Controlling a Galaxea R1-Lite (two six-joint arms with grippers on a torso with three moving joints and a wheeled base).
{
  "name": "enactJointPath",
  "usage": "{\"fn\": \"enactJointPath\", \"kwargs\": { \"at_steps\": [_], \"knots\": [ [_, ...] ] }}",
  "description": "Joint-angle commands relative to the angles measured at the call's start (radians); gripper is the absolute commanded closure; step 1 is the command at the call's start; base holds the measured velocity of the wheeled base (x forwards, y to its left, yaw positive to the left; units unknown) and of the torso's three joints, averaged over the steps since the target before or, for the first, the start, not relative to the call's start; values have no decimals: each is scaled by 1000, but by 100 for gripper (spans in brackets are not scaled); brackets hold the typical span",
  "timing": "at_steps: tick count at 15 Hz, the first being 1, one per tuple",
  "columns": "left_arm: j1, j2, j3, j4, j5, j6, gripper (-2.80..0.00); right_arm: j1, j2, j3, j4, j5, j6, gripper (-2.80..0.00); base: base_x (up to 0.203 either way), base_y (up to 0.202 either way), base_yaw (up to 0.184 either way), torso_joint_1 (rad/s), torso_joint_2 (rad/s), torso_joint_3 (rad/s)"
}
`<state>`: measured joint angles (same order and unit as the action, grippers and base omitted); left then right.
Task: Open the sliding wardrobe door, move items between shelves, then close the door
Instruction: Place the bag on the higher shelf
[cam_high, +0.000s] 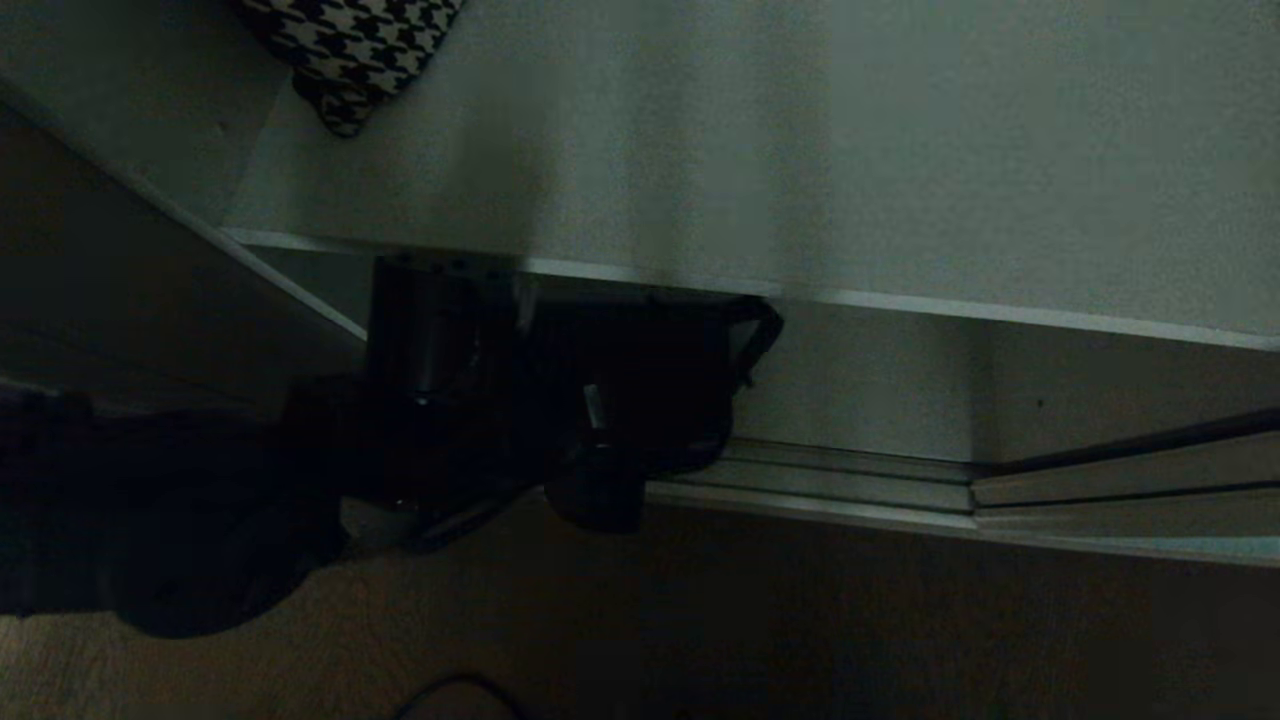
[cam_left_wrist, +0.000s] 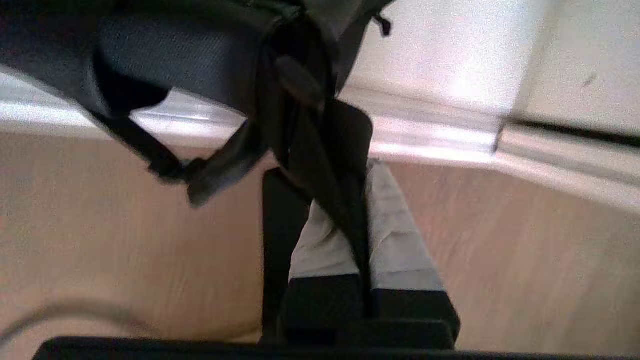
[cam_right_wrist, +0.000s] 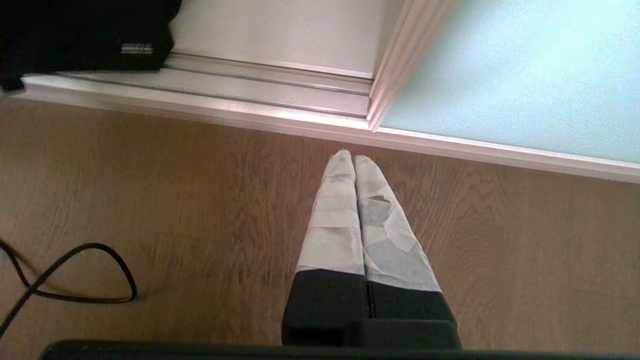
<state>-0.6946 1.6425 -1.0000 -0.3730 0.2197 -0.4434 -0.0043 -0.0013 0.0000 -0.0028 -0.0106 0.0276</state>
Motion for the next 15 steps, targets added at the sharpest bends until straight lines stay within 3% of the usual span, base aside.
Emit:
{"fn": "enactJointPath", "kwargs": {
  "at_steps": [1, 6, 10, 15],
  "knots": [
    [-45, -123, 14, 24, 20, -2, 0, 0, 0, 0, 0, 0, 0, 0, 0, 0, 0, 0, 0, 0],
    [-176, -268, 15, 164, 154, 4, 0, 0, 0, 0, 0, 0, 0, 0, 0, 0, 0, 0, 0, 0],
    [-199, -375, 69, 235, 158, 14, 0, 0, 0, 0, 0, 0, 0, 0, 0, 0, 0, 0, 0, 0],
    [-204, -491, 186, 246, 154, 27, 0, 0, 0, 0, 0, 0, 0, 0, 0, 0, 0, 0, 0, 0]
  ]
}}
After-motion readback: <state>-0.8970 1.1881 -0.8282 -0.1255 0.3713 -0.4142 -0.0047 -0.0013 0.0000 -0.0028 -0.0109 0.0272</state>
